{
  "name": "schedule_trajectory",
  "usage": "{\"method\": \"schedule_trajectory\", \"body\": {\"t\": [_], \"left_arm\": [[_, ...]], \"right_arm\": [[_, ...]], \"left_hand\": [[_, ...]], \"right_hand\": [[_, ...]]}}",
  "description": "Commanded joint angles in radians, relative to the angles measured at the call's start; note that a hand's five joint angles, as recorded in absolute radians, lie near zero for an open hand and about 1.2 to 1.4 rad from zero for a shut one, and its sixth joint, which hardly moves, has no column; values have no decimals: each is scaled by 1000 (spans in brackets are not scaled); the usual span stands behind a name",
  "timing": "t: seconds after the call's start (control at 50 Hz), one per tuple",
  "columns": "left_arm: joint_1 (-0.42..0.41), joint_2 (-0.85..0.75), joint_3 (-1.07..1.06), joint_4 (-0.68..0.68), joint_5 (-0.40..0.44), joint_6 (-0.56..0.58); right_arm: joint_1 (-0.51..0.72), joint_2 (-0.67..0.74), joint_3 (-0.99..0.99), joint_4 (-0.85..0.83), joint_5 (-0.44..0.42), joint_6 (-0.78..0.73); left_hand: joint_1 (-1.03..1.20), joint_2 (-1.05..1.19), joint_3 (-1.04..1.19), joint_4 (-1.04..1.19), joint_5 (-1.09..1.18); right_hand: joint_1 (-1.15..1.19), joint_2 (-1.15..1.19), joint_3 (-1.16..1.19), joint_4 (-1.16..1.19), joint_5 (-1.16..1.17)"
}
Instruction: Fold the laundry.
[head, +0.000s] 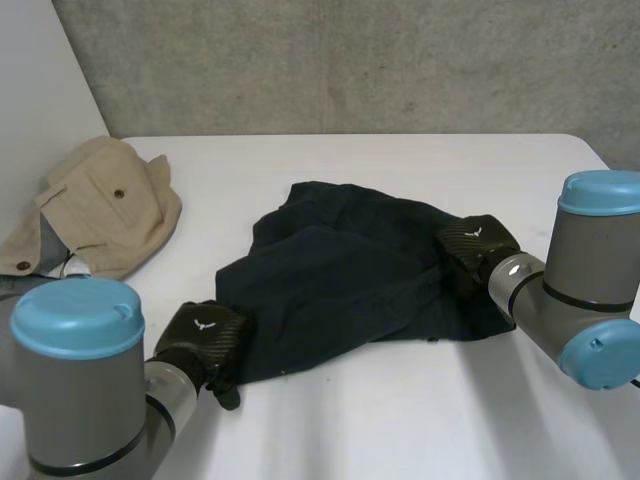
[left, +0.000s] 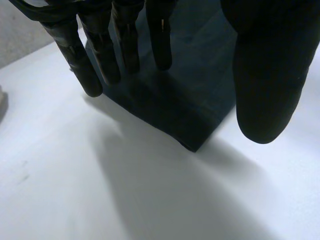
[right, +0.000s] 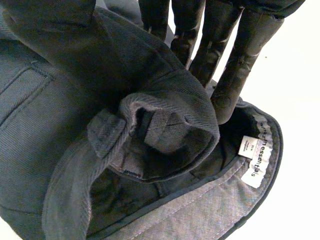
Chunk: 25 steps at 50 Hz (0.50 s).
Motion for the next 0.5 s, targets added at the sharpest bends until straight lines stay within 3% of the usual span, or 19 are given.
{"method": "schedule_trajectory", "body": {"t": [0.02, 0.5], "left_arm": [[9, -59, 25, 47, 44, 7], [3, -174, 79, 124, 58, 69]], "right_arm": [[2, -3, 14, -3, -2, 1], [2, -8, 34, -8, -3, 1]], "left_hand": [[58, 62, 63, 60, 57], [237, 241, 242, 239, 236]], "right_hand": [[418, 229, 206, 208, 224], [418, 229, 206, 208, 224]]}}
